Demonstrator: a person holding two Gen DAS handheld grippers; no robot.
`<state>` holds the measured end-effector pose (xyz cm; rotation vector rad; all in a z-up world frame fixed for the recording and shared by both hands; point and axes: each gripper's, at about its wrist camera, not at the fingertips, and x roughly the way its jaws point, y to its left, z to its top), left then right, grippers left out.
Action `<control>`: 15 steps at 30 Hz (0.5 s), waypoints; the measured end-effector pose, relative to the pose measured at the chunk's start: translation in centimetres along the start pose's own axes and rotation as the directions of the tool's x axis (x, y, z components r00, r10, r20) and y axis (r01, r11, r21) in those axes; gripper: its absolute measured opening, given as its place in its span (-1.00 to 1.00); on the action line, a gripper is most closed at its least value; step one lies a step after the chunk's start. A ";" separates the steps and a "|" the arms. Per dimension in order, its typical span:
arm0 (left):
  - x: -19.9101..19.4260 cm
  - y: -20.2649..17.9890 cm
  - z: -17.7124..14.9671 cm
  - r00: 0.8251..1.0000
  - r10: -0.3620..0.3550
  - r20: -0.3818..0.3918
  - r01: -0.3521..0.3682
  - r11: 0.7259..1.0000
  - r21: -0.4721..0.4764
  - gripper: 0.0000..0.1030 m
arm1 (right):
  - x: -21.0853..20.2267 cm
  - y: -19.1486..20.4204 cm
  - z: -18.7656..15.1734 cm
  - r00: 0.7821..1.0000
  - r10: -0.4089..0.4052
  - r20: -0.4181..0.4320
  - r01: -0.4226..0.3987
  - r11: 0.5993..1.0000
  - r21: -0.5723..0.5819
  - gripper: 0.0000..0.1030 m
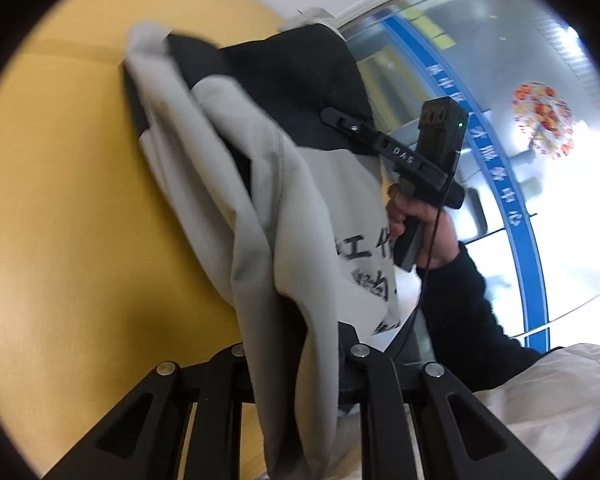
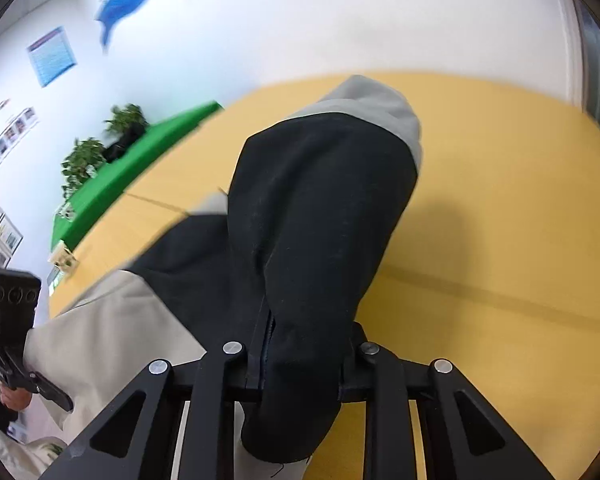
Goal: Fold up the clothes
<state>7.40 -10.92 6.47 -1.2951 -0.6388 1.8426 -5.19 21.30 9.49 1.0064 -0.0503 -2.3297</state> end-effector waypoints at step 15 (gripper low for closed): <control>6.2 6.1 23.9 0.998 0.011 0.055 -0.017 0.995 0.099 -0.70 | 7.1 -14.2 18.1 0.997 0.080 0.020 -0.080 0.997 -0.012 -0.50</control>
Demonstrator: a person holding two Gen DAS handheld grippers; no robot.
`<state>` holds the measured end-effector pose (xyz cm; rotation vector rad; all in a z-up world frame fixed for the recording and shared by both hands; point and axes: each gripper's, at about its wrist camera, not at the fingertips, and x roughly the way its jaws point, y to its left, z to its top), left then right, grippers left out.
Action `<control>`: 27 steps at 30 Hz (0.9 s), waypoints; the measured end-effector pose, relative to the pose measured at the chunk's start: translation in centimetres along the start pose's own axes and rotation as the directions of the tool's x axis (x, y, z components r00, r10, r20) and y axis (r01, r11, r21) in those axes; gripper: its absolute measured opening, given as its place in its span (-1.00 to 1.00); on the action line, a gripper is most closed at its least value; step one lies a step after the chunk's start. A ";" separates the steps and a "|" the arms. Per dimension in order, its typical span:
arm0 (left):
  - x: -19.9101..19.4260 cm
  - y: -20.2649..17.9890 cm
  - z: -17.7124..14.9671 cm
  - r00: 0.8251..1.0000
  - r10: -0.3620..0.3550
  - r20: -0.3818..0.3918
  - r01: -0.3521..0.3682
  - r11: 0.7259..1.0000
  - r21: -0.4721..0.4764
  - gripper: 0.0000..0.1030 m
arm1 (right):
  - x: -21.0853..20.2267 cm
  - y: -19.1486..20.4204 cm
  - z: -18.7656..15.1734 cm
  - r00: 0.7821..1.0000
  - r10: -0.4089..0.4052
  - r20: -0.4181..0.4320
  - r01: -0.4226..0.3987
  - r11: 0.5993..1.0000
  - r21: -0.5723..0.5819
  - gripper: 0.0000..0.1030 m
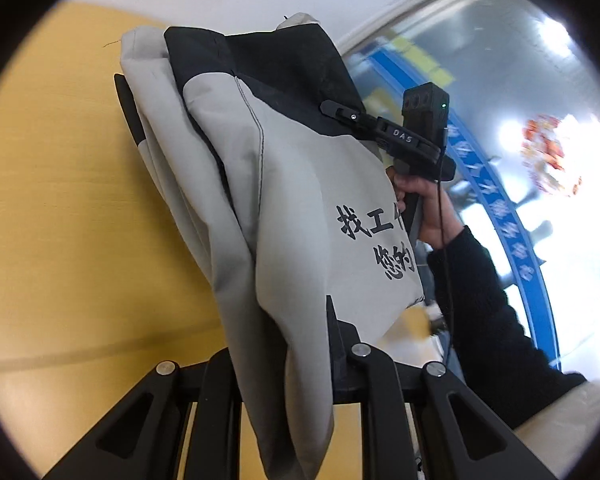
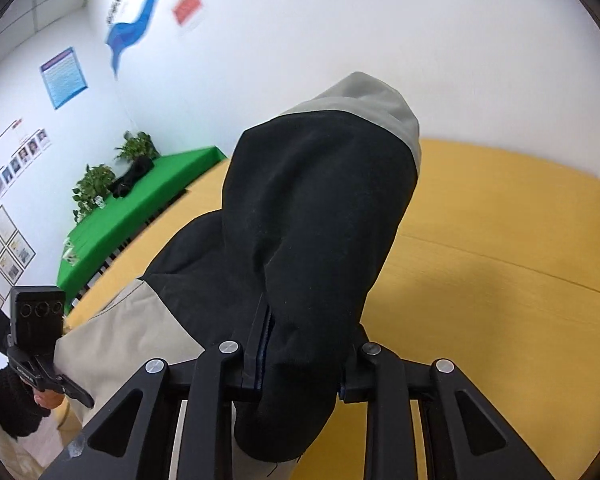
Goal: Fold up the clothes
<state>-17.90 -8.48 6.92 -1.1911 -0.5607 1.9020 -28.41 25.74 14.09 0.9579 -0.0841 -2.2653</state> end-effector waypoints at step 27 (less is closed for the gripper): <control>-1.6 -8.3 -3.1 0.744 0.584 0.324 -0.639 0.764 0.088 0.49 | -5.5 6.4 -8.6 0.991 -0.132 0.026 0.130 0.989 0.074 0.99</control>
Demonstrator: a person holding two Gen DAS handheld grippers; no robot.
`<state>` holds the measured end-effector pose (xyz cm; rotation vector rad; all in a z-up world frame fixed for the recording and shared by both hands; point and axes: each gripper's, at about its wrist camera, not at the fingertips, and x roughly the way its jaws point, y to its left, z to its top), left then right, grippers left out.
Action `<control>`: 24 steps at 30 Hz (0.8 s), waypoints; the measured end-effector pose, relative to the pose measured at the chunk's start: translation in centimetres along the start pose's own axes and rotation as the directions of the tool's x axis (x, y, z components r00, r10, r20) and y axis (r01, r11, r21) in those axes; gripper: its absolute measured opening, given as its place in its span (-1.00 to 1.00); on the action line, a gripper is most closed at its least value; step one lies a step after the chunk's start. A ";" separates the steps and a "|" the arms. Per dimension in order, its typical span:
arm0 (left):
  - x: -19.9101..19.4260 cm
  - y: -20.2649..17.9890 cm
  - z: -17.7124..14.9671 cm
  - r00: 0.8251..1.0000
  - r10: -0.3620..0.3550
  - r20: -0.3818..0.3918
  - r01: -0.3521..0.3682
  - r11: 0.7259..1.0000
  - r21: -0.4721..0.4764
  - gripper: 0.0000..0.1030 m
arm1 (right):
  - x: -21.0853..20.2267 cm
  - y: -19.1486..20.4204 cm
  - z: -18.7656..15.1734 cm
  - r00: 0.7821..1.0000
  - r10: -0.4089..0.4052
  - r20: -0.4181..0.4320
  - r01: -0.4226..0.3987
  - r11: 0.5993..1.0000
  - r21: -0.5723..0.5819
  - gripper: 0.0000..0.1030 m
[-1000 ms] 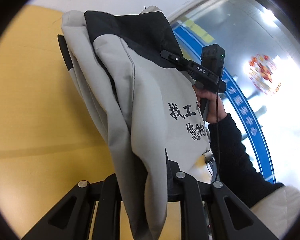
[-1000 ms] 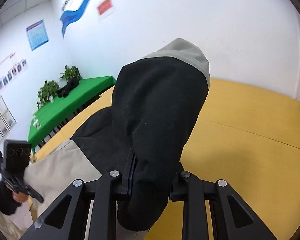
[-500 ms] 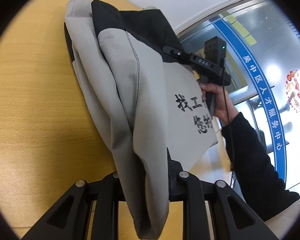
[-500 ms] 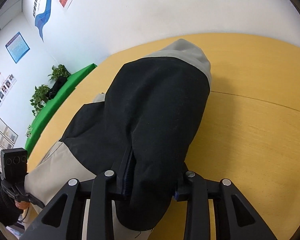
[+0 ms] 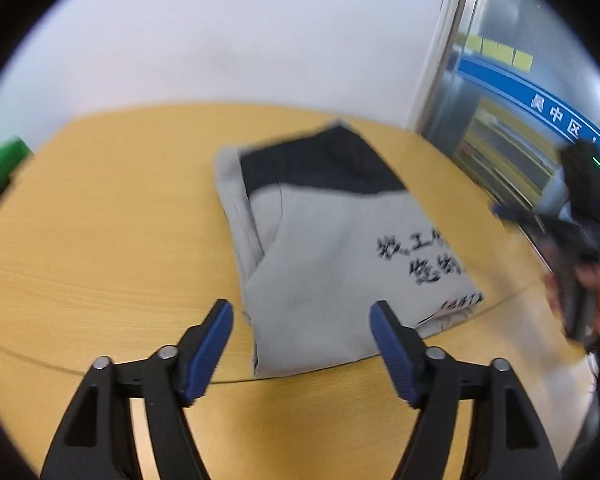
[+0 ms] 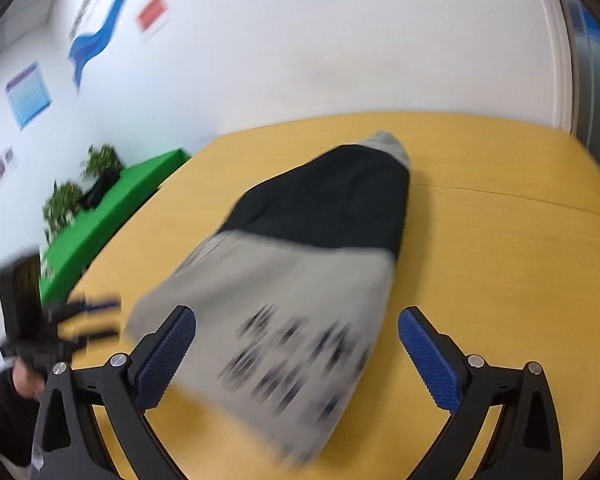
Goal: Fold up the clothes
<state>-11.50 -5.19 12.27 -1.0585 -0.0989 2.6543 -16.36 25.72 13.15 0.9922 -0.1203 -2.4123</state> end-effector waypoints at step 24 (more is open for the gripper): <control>-9.2 -7.2 -6.9 0.960 0.258 0.106 -0.259 0.966 -0.004 0.50 | -8.7 14.1 -13.8 0.935 -0.342 0.093 0.331 0.936 0.118 0.99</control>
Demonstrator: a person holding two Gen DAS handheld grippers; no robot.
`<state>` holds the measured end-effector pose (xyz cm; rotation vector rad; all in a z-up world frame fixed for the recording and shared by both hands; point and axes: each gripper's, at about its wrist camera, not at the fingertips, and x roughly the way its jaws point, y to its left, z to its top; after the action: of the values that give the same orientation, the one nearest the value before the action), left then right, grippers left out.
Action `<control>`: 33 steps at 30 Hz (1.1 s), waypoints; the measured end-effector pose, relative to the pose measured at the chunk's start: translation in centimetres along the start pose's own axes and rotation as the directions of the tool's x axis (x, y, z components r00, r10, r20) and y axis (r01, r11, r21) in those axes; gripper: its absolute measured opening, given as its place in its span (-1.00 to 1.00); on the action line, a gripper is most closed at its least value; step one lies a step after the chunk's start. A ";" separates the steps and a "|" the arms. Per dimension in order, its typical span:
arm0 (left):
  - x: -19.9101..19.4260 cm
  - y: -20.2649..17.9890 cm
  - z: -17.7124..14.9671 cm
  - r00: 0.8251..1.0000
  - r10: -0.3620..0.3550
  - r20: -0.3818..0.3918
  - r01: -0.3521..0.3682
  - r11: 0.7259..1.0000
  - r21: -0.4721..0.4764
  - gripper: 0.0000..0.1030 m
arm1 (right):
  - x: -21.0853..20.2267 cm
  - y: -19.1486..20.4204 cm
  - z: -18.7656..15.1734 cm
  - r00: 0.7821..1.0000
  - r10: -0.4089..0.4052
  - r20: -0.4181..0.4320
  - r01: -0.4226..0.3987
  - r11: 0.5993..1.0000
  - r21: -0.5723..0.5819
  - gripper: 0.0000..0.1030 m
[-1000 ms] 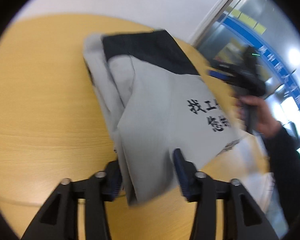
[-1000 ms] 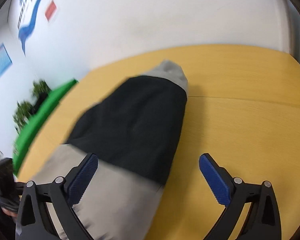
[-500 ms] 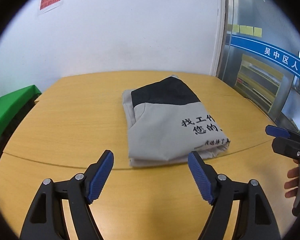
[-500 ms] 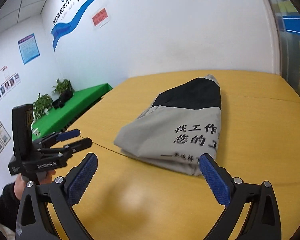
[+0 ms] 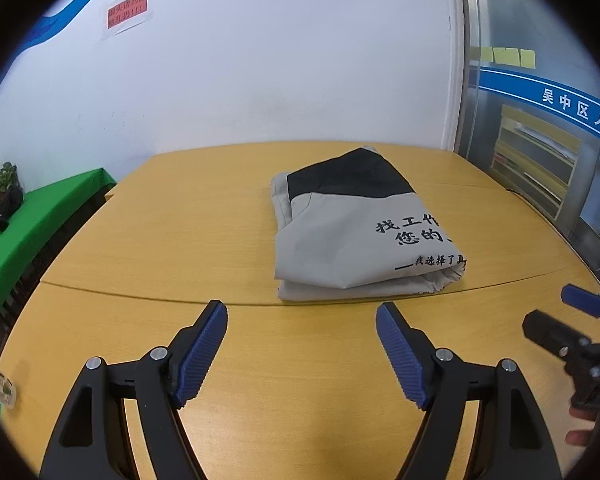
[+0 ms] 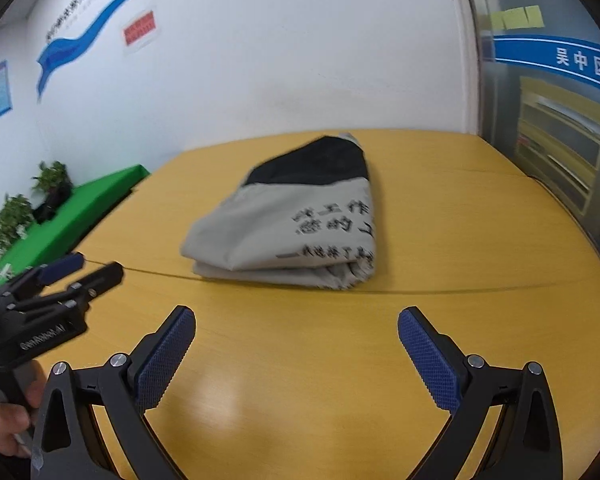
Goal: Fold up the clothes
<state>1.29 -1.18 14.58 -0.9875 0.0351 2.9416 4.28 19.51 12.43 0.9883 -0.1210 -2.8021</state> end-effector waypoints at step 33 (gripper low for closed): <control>2.1 -0.9 -4.8 0.989 -0.087 -0.120 0.086 0.996 -0.011 0.79 | 1.5 1.3 -3.2 0.972 -0.234 -0.033 0.229 0.968 -0.104 0.99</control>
<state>2.51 -0.42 9.49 -1.1358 -0.0126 2.8026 5.31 17.89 9.21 1.1060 0.1484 -2.9561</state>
